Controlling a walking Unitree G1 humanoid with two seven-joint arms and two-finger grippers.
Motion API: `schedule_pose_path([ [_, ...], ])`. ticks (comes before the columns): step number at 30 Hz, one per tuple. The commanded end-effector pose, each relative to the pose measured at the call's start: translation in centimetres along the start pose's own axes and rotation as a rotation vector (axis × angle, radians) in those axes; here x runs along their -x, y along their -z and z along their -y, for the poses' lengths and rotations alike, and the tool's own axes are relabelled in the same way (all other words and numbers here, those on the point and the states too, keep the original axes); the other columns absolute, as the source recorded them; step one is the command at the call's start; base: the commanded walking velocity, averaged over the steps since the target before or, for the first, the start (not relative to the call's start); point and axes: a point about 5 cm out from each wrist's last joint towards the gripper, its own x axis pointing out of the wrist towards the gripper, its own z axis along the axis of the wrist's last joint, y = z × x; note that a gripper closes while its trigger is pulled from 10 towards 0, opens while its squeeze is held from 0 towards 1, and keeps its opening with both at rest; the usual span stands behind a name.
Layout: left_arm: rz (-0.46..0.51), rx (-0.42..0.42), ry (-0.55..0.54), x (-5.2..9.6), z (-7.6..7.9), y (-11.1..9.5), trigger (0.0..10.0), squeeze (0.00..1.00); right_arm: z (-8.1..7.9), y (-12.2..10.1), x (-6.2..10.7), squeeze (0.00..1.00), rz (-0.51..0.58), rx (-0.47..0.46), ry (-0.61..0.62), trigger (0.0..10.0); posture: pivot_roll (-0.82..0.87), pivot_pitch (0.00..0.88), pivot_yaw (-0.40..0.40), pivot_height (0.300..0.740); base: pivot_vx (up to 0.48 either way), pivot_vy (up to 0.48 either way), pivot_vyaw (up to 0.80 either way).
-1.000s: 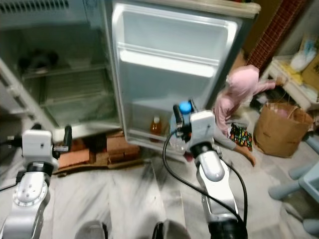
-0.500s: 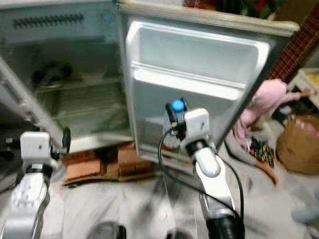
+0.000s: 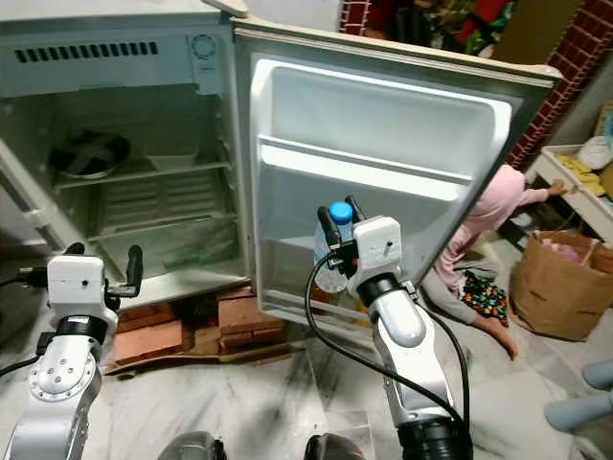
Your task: Restocking fridge
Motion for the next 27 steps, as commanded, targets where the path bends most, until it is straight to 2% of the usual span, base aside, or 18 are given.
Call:
schedule_pose_path([
  [1, 0.017, -0.003, 0.015, 0.06, 0.42, -0.39, 10.0, 0.00, 0.47, -0.67, -0.19, 0.00, 0.033, 0.023, -0.003, 10.0, 0.12, 0.082, -0.056, 0.740, 0.000, 0.000, 0.00],
  [9, 0.020, -0.005, 0.027, -0.09, 0.57, -0.47, 10.0, 0.00, 0.46, -0.73, -0.37, 0.00, 0.033, 0.024, -0.002, 10.0, 0.12, 0.081, -0.053, 0.740, 0.000, 0.000, 0.48],
  [14, 0.018, 0.000, 0.021, -0.17, 0.64, -0.47, 10.0, 0.00, 0.59, -0.80, -0.45, 0.00, 0.037, 0.024, -0.002, 10.0, 0.12, 0.080, -0.056, 0.740, 0.000, -0.271, 0.73],
  [19, 0.016, 0.003, 0.017, -0.22, 0.67, -0.43, 10.0, 0.00, 0.66, -0.89, -0.52, 0.00, 0.041, 0.023, -0.003, 10.0, 0.11, 0.077, -0.059, 0.740, 0.000, 0.000, 0.62],
  [27, 0.016, 0.003, 0.010, -0.40, 0.70, -0.39, 10.0, 0.00, 0.61, -1.13, -0.81, 0.00, 0.054, 0.021, -0.021, 10.0, 0.11, 0.070, -0.060, 0.740, 0.000, 0.000, 0.11],
])
